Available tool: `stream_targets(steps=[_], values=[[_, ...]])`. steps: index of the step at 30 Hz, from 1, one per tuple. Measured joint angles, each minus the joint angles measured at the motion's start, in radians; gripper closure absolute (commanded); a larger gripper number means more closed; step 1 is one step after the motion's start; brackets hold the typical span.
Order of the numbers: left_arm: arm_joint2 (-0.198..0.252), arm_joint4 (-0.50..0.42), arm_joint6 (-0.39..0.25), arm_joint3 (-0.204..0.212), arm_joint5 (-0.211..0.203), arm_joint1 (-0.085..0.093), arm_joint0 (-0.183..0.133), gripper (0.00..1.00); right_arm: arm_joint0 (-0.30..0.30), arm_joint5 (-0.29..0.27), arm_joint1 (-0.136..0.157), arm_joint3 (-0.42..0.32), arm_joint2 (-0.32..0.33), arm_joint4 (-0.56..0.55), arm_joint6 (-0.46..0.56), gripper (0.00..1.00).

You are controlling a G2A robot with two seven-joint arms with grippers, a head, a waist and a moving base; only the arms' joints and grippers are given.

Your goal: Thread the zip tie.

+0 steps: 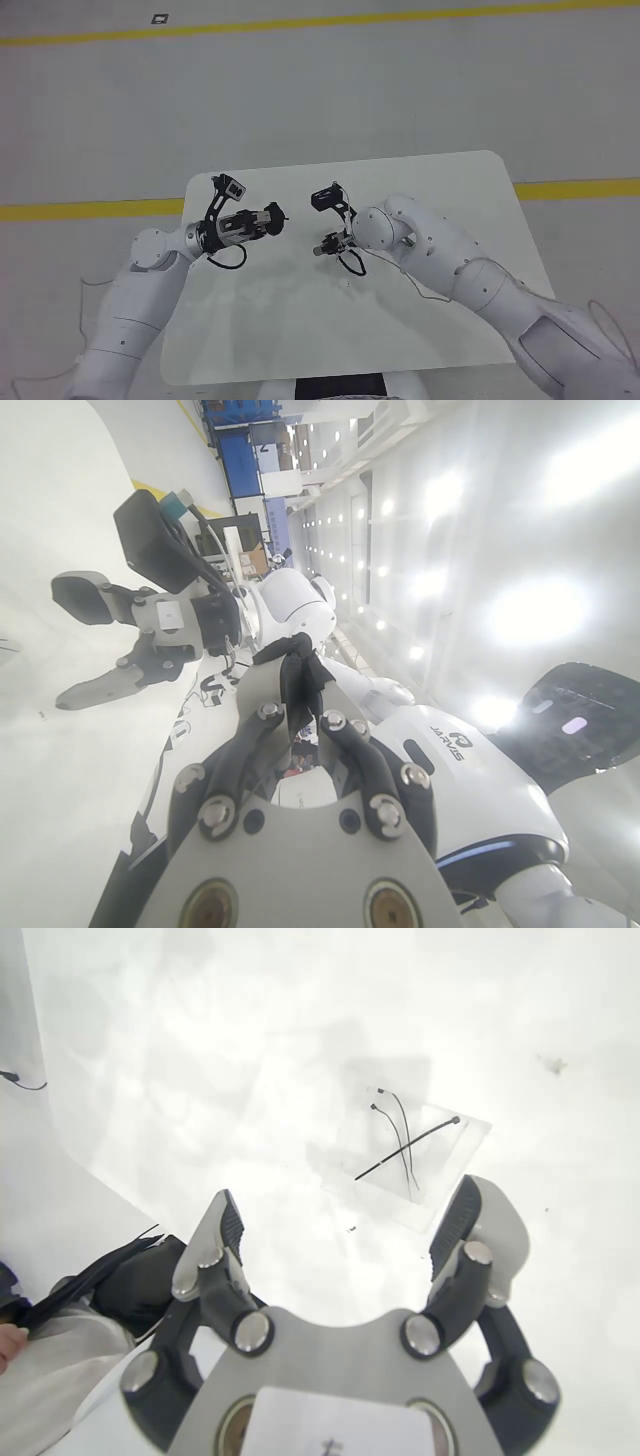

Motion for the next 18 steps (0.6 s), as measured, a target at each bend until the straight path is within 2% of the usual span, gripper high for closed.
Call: stream_targets(steps=[5, 9, 11, 13, 18], values=[[0.0, 0.0, 0.0, 0.0, 0.0, 0.0, 0.0, 1.0, -0.005, -0.007, 0.0, -0.003, 0.0, 0.0, -0.007, 0.0], [0.0, 0.0, 0.0, 0.0, 0.0, 0.0, 0.0, 1.0, -0.013, -0.081, 0.001, -0.013, -0.015, -0.038, -0.002, 0.0], [0.0, 0.0, 0.0, 0.0, 0.0, 0.0, 0.0, 1.0, -0.007, -0.098, -0.003, -0.008, -0.031, -0.062, 0.024, 0.0], [0.0, 0.0, 0.0, 0.0, 0.0, 0.0, 0.0, 1.0, 0.0, -0.092, -0.006, -0.001, -0.044, -0.095, 0.04, 0.0], [0.0, 0.0, 0.0, 0.0, 0.0, 0.0, 0.0, 1.0, 0.0, -0.09, -0.006, -0.001, -0.044, -0.092, 0.039, 0.0]])
